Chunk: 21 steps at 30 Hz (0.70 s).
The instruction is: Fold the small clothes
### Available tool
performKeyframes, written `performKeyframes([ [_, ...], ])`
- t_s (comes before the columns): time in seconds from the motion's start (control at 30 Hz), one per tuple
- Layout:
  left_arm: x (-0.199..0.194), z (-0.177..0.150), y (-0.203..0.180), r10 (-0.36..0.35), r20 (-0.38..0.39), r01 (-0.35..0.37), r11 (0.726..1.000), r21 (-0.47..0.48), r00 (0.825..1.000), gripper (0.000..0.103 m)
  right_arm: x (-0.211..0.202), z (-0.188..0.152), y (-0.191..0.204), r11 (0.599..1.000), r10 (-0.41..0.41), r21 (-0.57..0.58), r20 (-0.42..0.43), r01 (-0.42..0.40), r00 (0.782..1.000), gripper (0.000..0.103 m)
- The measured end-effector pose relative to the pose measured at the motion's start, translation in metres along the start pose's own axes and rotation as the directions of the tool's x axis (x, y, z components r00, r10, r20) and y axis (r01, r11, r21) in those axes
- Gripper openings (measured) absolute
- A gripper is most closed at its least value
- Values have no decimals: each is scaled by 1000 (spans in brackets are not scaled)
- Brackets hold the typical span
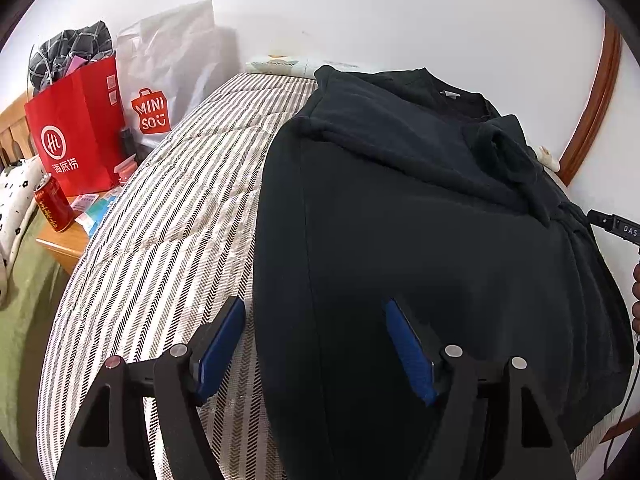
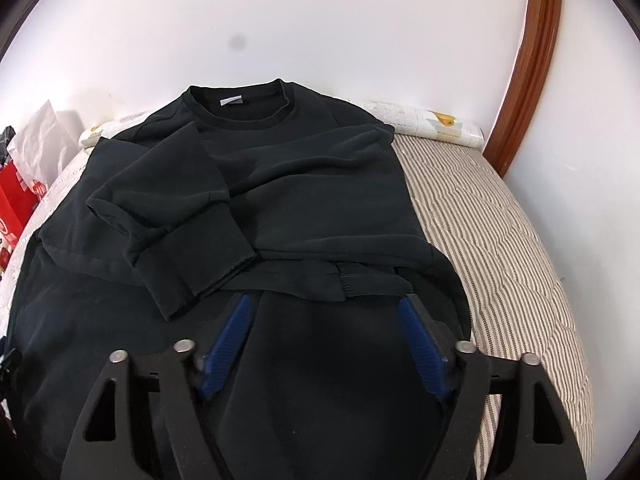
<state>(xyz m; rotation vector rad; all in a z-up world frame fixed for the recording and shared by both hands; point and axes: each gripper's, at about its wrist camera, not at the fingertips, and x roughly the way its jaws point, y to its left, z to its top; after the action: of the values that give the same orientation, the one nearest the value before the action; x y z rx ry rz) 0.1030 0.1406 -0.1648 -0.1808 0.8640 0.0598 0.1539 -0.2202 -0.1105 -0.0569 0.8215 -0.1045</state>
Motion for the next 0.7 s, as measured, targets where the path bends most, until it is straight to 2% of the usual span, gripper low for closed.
performKeyframes([
  [0.07,0,0,0,1,0,-1,1000,0,1000,71,3,0,0,1000,-1,-11,-10,0,1000,59],
  [0.37,-1,0,4,-30,8,30,999,-23,1000,71,-3,5,-9,1000,13,2,35,-13,999,59],
  [0.53,-1,0,2,-23,8,23,1000,-13,1000,73,-1,11,-17,1000,9,11,49,-9,999,59],
  [0.63,-2,1,-3,-3,5,3,1000,10,1000,73,1,15,-16,998,61,30,52,-62,997,59],
  [0.7,-1,5,-6,-13,-12,13,1000,9,1000,73,6,20,-3,994,111,-6,54,-111,992,59],
])
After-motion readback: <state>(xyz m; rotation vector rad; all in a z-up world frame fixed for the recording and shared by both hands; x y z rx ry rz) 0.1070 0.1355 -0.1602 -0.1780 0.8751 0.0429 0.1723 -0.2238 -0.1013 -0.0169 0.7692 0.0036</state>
